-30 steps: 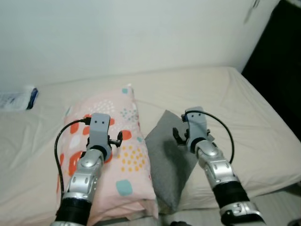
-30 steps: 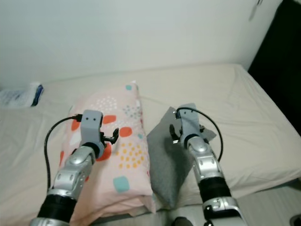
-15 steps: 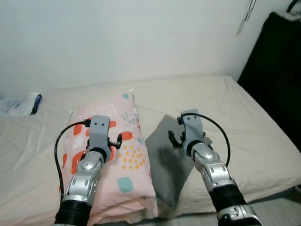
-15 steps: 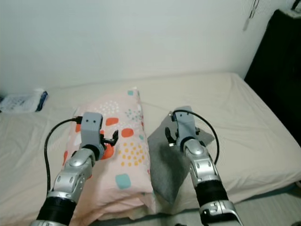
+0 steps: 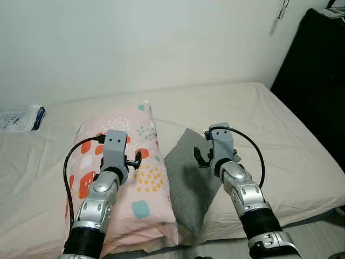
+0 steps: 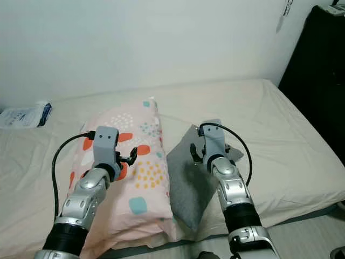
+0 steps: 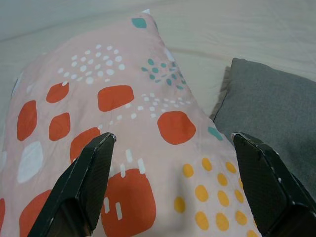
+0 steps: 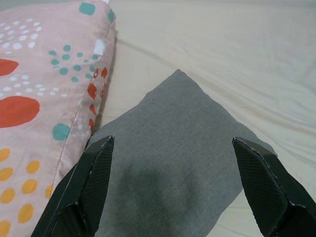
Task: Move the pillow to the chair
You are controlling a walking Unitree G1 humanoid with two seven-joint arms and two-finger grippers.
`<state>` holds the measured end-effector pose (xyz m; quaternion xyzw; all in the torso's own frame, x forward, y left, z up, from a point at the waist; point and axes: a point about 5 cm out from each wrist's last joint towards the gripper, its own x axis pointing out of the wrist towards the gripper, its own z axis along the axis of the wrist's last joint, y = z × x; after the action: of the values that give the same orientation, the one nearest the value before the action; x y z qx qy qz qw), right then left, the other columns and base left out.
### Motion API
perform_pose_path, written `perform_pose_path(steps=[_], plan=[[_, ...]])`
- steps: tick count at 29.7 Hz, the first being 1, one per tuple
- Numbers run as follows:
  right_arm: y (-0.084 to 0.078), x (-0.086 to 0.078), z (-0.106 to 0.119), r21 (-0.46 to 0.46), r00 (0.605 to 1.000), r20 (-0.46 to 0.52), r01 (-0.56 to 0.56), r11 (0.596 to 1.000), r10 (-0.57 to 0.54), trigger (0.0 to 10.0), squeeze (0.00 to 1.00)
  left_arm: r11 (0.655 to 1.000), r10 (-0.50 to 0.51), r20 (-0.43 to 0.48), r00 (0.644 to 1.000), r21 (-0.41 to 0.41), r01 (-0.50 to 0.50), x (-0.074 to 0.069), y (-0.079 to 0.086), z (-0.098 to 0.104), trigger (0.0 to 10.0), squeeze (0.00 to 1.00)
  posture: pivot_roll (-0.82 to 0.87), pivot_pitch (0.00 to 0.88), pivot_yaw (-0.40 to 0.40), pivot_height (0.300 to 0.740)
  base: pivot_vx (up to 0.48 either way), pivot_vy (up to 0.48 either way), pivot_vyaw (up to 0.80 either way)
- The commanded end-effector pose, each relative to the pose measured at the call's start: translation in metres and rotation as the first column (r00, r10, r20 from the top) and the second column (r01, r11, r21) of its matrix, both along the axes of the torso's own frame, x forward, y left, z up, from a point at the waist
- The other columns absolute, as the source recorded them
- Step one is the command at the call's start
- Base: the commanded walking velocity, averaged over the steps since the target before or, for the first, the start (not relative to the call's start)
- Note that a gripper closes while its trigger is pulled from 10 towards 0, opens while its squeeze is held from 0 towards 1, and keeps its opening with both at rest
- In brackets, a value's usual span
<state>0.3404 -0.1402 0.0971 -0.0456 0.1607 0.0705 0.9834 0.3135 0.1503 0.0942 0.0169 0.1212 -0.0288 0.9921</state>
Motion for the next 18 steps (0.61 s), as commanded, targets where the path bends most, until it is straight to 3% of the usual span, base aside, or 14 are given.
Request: perform_pose_path(steps=[1,11,18], plan=[[0.0009,-0.0028,-0.0027,0.017,1.0,-0.01,0.005,1.0,-0.005,10.0,0.0,1.0,0.006,-0.016,1.0,0.016,-0.005,-0.0022,0.005,-0.0041,10.0,0.0,0.02,0.109,0.042,0.711,0.0,0.0,0.0],[0.0011,-0.0035,-0.0026,-0.006,1.0,-0.001,-0.002,1.0,0.002,10.0,0.0,1.0,-0.006,-0.014,1.0,0.016,0.006,-0.0024,0.0045,-0.0042,10.0,0.0,0.01,0.095,0.045,0.666,0.0,0.0,0.0],[0.0013,-0.0028,-0.0004,-0.024,1.0,0.014,-0.02,1.0,0.02,10.0,0.0,1.0,0.011,-0.015,1.0,0.019,-0.01,-0.0024,0.0076,-0.0057,10.0,0.0,-0.01,0.083,0.023,0.666,0.0,0.0,0.0]])
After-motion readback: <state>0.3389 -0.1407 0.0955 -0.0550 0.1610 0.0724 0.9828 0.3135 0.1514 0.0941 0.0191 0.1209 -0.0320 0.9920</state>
